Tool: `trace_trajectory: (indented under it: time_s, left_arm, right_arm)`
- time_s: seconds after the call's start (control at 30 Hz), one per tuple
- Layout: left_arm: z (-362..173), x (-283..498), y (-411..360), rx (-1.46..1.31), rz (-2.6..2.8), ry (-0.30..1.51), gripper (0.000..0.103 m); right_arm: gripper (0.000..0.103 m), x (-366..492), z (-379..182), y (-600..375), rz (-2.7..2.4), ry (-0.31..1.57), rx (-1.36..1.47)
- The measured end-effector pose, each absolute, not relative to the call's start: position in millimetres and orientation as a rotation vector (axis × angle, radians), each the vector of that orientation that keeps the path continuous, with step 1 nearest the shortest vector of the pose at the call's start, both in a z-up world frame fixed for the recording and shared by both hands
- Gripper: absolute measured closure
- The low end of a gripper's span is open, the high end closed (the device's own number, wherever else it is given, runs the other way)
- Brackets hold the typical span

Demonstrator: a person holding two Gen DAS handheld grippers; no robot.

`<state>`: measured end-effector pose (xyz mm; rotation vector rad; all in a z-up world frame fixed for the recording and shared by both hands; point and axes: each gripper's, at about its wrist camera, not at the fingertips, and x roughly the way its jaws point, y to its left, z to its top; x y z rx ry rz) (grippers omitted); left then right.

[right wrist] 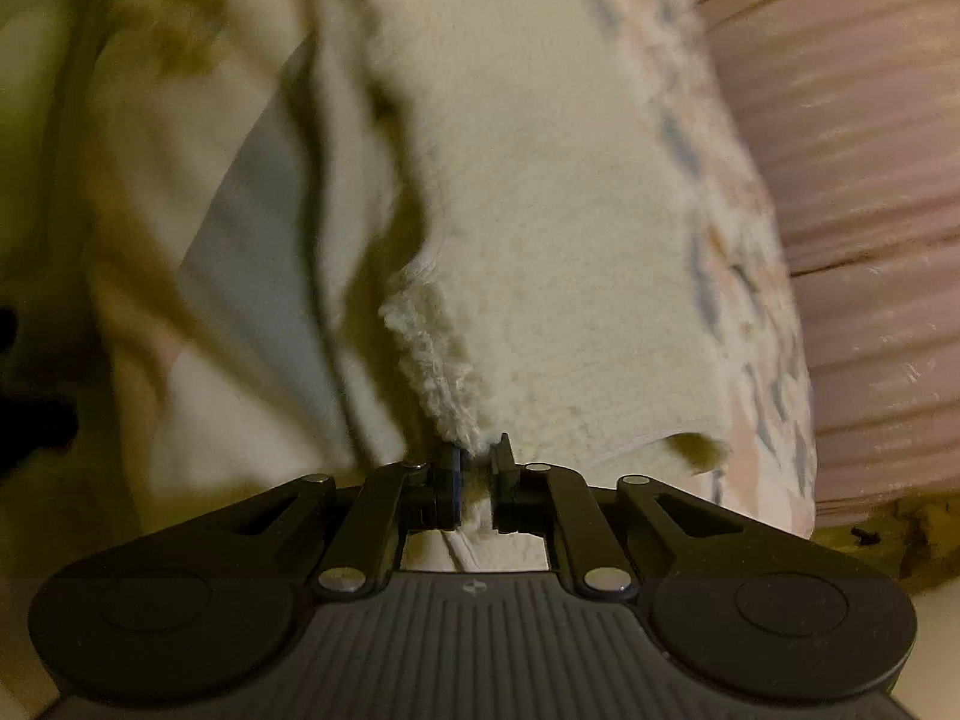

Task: Fold clothes
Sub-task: 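Lay the folded collar edge down and open both grippers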

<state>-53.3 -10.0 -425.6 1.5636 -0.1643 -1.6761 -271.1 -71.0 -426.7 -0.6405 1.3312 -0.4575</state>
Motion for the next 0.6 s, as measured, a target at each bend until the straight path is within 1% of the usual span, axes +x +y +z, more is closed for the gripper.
trace_trajectory:
  time_s: [0.03, 0.07, 0.1, 0.17, 0.3, 0.37, 0.43, 0.5, 0.6]
  left_arm:
    - [-419, -51, -9, 1.556, -1.682, -0.134, 0.088]
    - [-410, -46, -9, 1.540, -1.691, -0.081, 0.084]
    - [-399, -40, -9, 1.520, -1.699, -0.020, 0.079]
    - [-376, -26, -11, 1.467, -1.698, 0.101, 0.079]
    - [-319, 16, -54, 1.163, -1.669, 0.434, 0.079]
    - [-304, 31, -87, 1.012, -1.628, 0.492, 0.079]
    - [-304, 44, -128, 0.894, -1.570, 0.508, 0.079]
    - [-317, 57, -170, 0.817, -1.514, 0.540, 0.080]
    - [-346, 78, -219, 0.755, -1.444, 0.595, 0.082]
  right_arm:
    - [0.084, -270, -423, -72, -0.457, 1.339, -0.618]
    - [0.082, -270, -415, -75, -0.469, 1.343, -0.557]
    - [0.072, -272, -402, -83, -0.488, 1.334, -0.450]
    - [0.063, -280, -373, -104, -0.556, 1.294, -0.205]
    - [0.063, -297, -320, -167, -0.722, 1.098, 0.223]
    - [0.063, -296, -305, -201, -0.794, 0.979, 0.328]
    - [0.063, -287, -297, -233, -0.845, 0.879, 0.358]
    - [0.064, -271, -304, -273, -0.887, 0.823, 0.366]
    - [0.066, -257, -327, -310, -0.921, 0.808, 0.372]
